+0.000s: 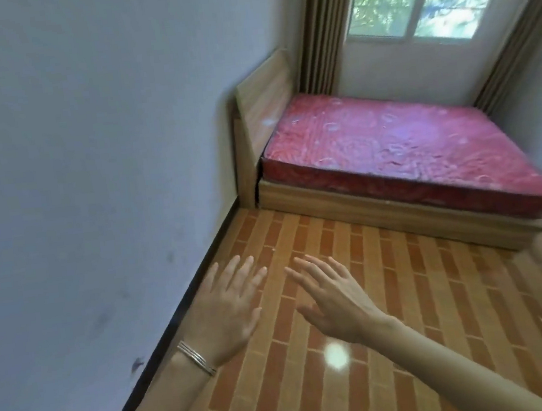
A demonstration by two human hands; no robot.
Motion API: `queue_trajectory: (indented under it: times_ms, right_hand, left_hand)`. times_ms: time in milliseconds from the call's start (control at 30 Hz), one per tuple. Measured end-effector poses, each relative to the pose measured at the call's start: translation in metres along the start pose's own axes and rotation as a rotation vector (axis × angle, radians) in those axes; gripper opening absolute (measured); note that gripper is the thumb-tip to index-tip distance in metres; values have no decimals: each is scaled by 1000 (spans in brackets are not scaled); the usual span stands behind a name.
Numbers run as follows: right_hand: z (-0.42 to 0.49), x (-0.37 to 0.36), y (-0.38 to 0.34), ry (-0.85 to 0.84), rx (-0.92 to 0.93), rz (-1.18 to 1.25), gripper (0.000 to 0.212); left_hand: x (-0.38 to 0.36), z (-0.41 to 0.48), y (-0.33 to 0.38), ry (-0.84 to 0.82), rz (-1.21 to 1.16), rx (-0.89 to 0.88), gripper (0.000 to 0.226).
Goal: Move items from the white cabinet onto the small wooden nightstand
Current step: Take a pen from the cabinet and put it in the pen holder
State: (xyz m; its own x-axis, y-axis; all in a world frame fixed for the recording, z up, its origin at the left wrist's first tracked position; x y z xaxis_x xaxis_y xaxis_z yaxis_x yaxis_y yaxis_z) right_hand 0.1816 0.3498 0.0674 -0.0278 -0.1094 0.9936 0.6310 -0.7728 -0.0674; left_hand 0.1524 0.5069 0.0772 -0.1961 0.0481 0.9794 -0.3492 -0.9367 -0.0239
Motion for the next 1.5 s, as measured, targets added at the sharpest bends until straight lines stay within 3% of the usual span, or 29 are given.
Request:
queue_trajectory:
  times_ms: [333,567,767,1133,1500]
  right_hand:
    - [-189,89,223,92,-486,-165,67]
    - [-288,135,309,134,-826,-255,62]
    - [-328,156,362,155,-1006,-259,59]
    - [-354,223,446,280,-1194,-297,55]
    - [-408,257,520,315,-1276,-428,58]
  left_hand:
    - [16,176,253,98,-19,-500,61]
    - [34,251,381,154,-128,-760,61]
    - [38,307,455,190,-232,-923,56]
    - [70,423,547,304,-289,-1153,54]
    - [78,467,668,359,-366,-1282,62]
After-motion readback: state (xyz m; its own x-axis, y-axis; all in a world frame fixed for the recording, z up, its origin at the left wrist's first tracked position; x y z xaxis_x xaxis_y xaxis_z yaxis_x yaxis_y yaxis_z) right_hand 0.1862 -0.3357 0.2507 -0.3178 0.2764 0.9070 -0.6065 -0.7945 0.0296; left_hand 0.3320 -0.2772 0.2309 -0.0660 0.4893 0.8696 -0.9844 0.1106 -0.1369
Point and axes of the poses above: each hand's wrist, its own z-axis towards the middle knuckle, its own x-axis out of the back of the hand, y = z × x, the point moved 7 cm from there along z, towards the middle knuckle, and after that the axes turned 1 degree about -y, right-handed, at the moved point
